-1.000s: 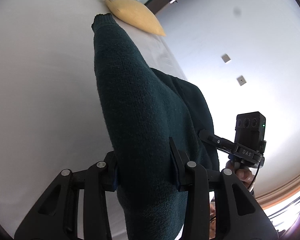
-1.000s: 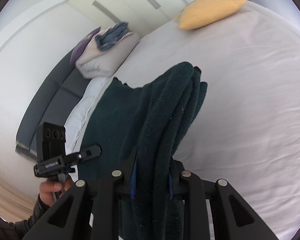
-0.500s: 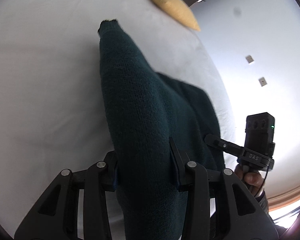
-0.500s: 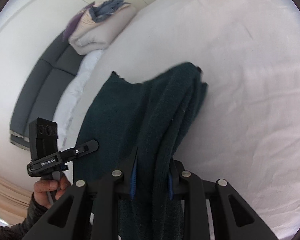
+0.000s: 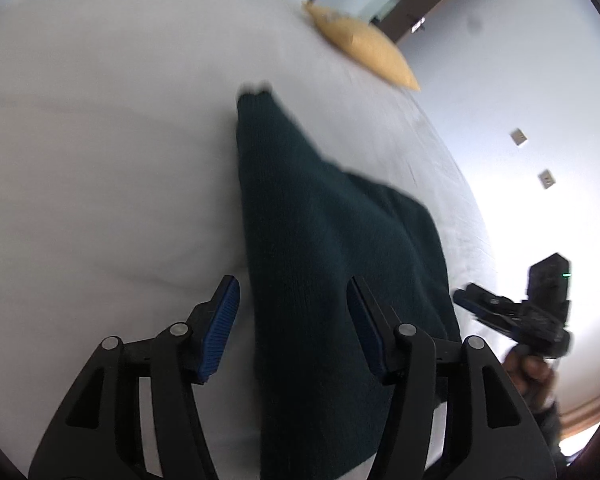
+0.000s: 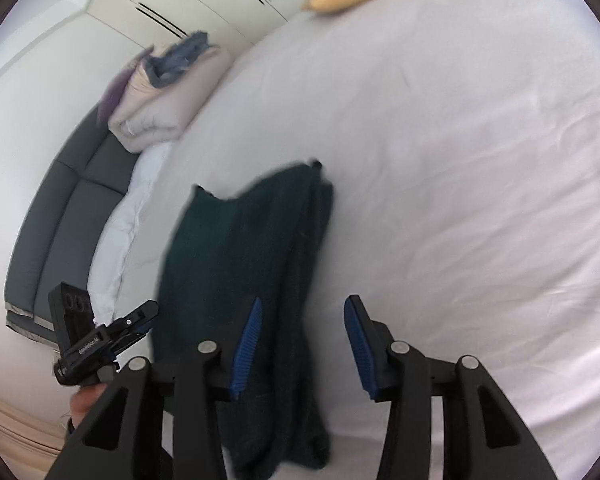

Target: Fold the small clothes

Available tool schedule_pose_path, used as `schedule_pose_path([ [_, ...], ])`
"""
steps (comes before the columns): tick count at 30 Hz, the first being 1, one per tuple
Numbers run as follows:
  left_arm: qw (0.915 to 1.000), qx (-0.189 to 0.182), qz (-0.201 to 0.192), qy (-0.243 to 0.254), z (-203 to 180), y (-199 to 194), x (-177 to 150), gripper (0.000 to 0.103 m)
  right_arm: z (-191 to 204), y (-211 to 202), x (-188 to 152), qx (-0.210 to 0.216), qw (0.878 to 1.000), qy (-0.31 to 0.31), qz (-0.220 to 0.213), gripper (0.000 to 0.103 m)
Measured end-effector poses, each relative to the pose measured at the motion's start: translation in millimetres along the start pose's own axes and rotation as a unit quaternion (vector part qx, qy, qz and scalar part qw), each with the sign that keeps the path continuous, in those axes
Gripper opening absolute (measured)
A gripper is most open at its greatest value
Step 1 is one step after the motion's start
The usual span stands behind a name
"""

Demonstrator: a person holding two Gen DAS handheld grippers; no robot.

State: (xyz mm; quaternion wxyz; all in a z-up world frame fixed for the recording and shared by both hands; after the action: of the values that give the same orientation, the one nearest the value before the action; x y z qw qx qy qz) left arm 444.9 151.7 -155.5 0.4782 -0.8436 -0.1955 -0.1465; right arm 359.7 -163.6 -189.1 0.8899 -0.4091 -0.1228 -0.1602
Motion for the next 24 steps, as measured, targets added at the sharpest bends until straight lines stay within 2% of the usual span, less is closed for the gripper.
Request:
schedule_pose_path([
  [2,0.999,0.007,-0.03,0.031,-21.1,-15.8,-3.8,0.055,20.6,-10.3,-4.4,0.046,0.999,-0.015,-0.012,0.047],
  [3,0.9984,0.011,-0.035,0.043,-30.7,-17.8,-6.8,0.06,31.0,-10.1,-7.7,0.068,0.997,-0.024,-0.01,0.047],
  [6,0.9958,0.037,-0.031,0.078,-50.8,-9.0,-25.1,0.062,46.9,-1.4,-25.7,0.12,0.992,-0.038,0.013,0.047],
  [10,0.993,0.079,-0.031,0.082,-48.9,10.5,-45.3,0.065,36.1,26.8,-45.9,0.117,0.992,-0.012,0.054,0.047],
  [11,0.9927,0.089,-0.026,0.077,-44.8,15.5,-48.0,0.068,29.0,33.8,-50.7,0.096,0.993,-0.009,0.06,0.046],
  [12,0.9932,0.094,-0.012,0.067,-40.7,21.8,-49.9,0.073,21.1,36.1,-54.7,0.074,0.995,-0.009,0.06,0.042],
  [13,0.996,0.079,0.011,0.041,-31.4,29.8,-53.1,0.073,12.8,36.2,-57.5,0.069,0.996,-0.004,0.059,0.024],
  [14,0.9975,0.065,0.013,0.026,-22.6,29.4,-56.7,0.073,0.2,35.9,-60.3,0.076,0.995,0.016,0.056,0.011],
  [15,0.9978,0.062,0.008,0.022,-9.5,22.6,-61.9,0.073,-9.5,33.4,-62.0,0.084,0.995,0.033,0.054,0.006],
  [16,0.9971,0.071,0.001,0.028,-12.0,17.3,-63.9,0.073,-16.6,30.3,-63.1,0.084,0.994,0.046,0.049,0.001],
  [19,0.9919,0.1,-0.046,0.063,-29.5,-11.6,-69.2,0.073,-18.8,13.3,-63.9,0.072,0.996,0.037,0.028,0.002],
  [21,0.9834,0.125,-0.098,0.088,-47.4,-39.0,-72.7,0.073,-14.6,-0.8,-69.8,0.051,0.998,0.031,0.008,0.015],
  [22,0.9754,0.143,-0.132,0.104,-60.7,-55.1,-75.1,0.073,-11.3,-9.4,-70.0,0.036,0.999,0.021,-0.008,0.027],
  [23,0.9664,0.153,-0.167,0.121,-73.2,-71.6,-79.0,0.077,-7.0,-24.1,-71.7,0.019,0.999,0.004,-0.031,0.028],
  [24,0.9557,0.159,-0.202,0.143,-85.4,-89.8,-85.6,0.089,0.0,-33.6,-72.6,0.012,0.999,-0.008,-0.045,0.028],
])
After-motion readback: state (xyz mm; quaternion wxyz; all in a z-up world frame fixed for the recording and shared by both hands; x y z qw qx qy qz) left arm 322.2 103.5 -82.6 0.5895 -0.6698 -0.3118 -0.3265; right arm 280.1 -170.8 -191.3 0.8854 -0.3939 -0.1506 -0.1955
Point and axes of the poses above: each gripper's, at about its wrist camera, not at the fingertips, and y roughly the way its jaws point, z to its left, x to its top, the point moved 2 cm from there along y, roughly the way its jaws point, and after that the axes turned 5 degrees about z, right-handed, at the moved point
